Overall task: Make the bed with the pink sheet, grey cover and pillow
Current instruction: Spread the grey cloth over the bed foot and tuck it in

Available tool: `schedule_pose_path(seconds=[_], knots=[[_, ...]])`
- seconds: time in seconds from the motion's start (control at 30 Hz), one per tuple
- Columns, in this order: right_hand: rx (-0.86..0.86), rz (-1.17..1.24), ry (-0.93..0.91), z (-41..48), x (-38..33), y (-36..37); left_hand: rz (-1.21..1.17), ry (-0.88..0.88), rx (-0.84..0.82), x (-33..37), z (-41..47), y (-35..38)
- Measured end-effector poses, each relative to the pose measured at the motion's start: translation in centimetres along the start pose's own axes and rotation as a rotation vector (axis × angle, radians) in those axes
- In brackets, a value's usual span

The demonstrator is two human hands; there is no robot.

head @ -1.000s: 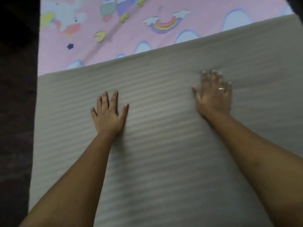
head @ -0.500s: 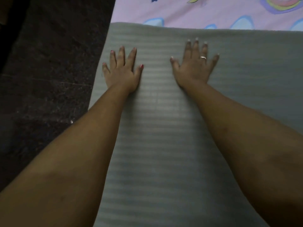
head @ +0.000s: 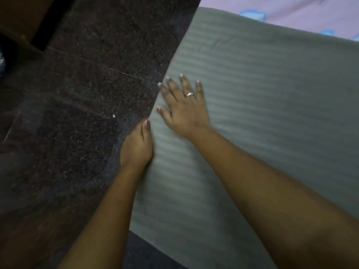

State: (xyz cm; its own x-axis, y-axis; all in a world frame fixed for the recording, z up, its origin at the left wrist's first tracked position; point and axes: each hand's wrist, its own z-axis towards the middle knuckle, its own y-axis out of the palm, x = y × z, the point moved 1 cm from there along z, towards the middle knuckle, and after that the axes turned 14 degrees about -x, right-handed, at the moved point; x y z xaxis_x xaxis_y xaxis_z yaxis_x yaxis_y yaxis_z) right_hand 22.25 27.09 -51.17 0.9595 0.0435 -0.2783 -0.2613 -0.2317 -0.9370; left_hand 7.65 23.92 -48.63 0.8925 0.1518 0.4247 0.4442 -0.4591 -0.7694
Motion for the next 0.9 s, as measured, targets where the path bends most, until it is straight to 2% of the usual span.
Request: schedule_pose_path(seconds=[0.13, 0.23, 0.3, 0.43, 0.5, 0.53, 0.63, 0.77, 0.83, 0.9], knots=[[-0.048, -0.041, -0.181, -3.7, -5.0, 2.1, -0.115, -0.094, 0.03, -3.5, -3.7, -0.1], [-0.11, -0.03, -0.28, -7.3, -8.4, 3.5, -0.152, -0.292, 0.076, -6.0, -6.6, 0.0], [-0.159, -0.015, -0.345, -9.3, -10.4, 4.3, -0.064, -0.392, 0.079, -7.2, -8.7, 0.1], [-0.24, -0.059, -0.501, -13.6, -14.1, 5.4, 0.399, -0.426, 0.118, -9.9, -11.0, -0.3], [-0.296, -0.128, -0.638, -15.2, -14.6, 5.4, 0.429, -0.465, 0.092, -11.0, -11.4, -0.8], [-0.276, -0.086, -0.713, -15.5, -14.2, 5.1, 0.399, -0.482, 0.091, -11.5, -11.5, -0.8], [-0.114, 0.119, -0.868, -14.9, -11.4, 4.3, 0.318, -0.403, 0.222, -10.5, -10.9, -0.9], [-0.106, 0.019, -0.756, -11.4, -4.5, 2.8, 0.2, -0.101, 0.345, -4.2, -7.3, 0.6], [-0.113, -0.097, -0.684, -8.8, -0.4, 1.8, 0.186, 0.004, 0.309, 0.6, -4.9, 1.9], [-0.105, -0.202, -0.604, -5.8, 3.7, 0.6, 0.175, 0.043, 0.174, 5.3, -2.3, 3.6]])
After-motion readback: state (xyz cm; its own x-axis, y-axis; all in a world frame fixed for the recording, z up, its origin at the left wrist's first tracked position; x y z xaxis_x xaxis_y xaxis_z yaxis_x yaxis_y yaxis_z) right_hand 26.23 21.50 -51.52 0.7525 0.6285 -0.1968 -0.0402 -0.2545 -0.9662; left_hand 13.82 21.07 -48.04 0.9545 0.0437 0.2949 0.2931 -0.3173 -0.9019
